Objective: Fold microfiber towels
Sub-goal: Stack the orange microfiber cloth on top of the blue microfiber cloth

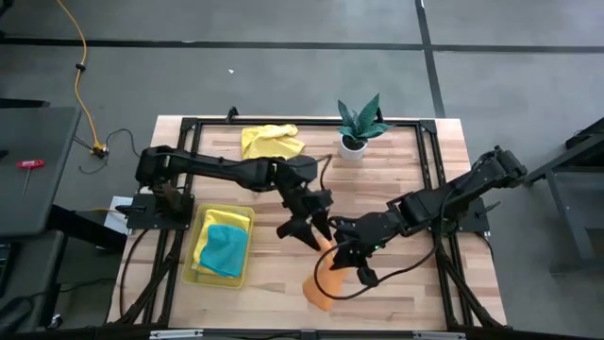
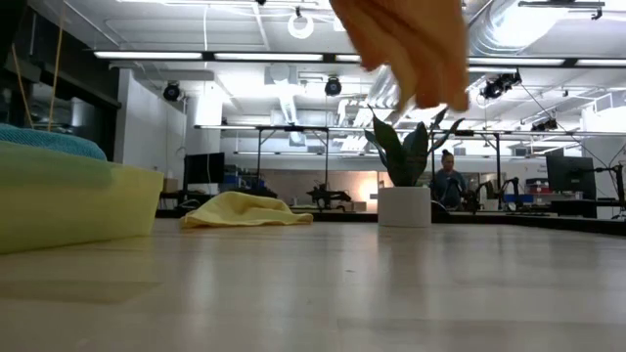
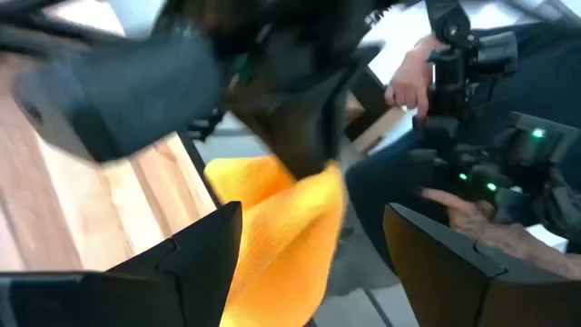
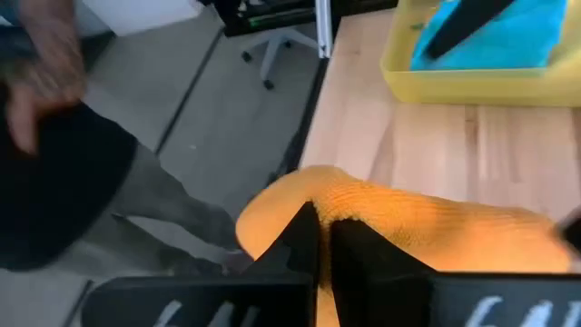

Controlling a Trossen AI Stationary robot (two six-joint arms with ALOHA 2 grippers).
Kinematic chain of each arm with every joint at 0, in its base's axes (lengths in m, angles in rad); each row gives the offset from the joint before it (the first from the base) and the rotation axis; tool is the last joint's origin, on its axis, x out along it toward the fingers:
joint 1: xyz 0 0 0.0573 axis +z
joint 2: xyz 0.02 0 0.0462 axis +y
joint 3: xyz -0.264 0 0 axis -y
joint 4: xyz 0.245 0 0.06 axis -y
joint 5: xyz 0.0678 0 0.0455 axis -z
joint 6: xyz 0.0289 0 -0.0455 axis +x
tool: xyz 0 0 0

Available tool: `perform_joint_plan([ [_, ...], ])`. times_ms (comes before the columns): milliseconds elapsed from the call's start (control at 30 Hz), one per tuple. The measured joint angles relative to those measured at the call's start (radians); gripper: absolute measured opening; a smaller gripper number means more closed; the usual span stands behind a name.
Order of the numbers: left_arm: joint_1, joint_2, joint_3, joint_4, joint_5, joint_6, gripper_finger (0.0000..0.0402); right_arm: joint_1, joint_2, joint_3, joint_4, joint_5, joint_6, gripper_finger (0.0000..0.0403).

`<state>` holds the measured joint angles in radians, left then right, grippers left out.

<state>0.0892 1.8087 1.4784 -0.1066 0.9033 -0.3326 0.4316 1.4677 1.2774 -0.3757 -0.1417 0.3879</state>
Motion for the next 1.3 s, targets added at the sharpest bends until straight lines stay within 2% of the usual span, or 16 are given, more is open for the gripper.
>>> perform_joint_plan([
  [200,-0.034,0.066,0.000,0.022,0.003,-0.006,0.0260,0.003,0.000,0.000,0.020,0.000,0.031,0.0000],
  [400,-0.066,0.106,-0.001,0.130,0.015,-0.046,0.0260,0.002,0.000,0.000,0.054,-0.047,0.031,0.0000],
  [633,-0.085,0.114,-0.001,0.149,0.096,-0.046,0.0258,0.000,-0.027,0.000,-0.028,-0.036,0.052,0.0000],
  [767,-0.091,0.114,-0.001,0.155,0.088,-0.035,0.0245,0.000,-0.041,0.000,-0.061,-0.024,0.081,0.0000],
  [900,-0.093,0.114,-0.001,0.142,0.055,-0.015,0.0215,0.000,-0.043,0.000,-0.074,-0.024,0.087,0.0000],
  [1067,-0.093,0.114,-0.002,0.133,0.054,-0.012,0.0157,0.000,-0.043,0.000,-0.073,-0.020,0.087,0.0000],
  [1300,-0.093,0.110,-0.002,0.032,0.062,0.029,0.0040,0.000,-0.043,0.000,-0.074,-0.021,0.086,0.0000],
])
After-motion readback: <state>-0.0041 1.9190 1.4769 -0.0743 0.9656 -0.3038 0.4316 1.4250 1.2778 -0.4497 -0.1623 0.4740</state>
